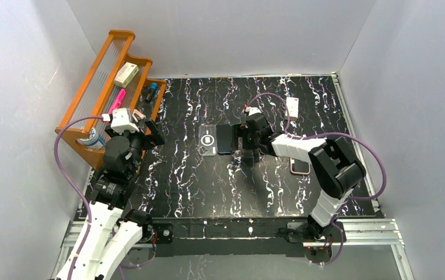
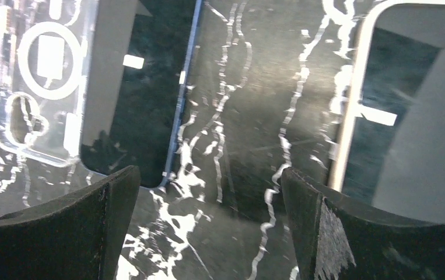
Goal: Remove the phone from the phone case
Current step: Pick up the phone at the center of the board.
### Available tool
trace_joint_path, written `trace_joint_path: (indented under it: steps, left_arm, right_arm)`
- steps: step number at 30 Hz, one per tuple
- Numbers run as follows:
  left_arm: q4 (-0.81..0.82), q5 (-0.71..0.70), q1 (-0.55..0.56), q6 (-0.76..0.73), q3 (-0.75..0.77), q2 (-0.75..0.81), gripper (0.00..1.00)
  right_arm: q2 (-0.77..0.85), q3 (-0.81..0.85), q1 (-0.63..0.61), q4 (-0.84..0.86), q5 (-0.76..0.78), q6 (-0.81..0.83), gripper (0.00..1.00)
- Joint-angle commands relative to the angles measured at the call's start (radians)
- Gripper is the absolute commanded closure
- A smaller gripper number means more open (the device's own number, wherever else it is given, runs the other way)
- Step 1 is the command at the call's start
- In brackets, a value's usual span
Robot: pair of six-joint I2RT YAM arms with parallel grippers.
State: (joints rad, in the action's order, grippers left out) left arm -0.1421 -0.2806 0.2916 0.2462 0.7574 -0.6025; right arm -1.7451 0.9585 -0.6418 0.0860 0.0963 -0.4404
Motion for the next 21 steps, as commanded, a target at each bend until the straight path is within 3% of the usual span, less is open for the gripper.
trace_joint_path:
  steps: [1, 8, 21]
  left_arm:
    - [-0.022, -0.025, -0.002, 0.023, -0.024, 0.025, 0.02]
    - [-0.047, -0.019, -0.002, 0.025, -0.034, 0.039, 0.02]
    - [-0.039, 0.017, -0.003, 0.041, -0.047, 0.029, 0.02]
  right_arm:
    - [0.088, 0.059, 0.026, -0.151, 0.175, 0.166, 0.01]
    - [0.087, 0.086, 0.123, -0.229, 0.235, 0.226, 0.01]
    - [0.016, 0.128, 0.236, -0.250, 0.016, 0.249, 0.01]
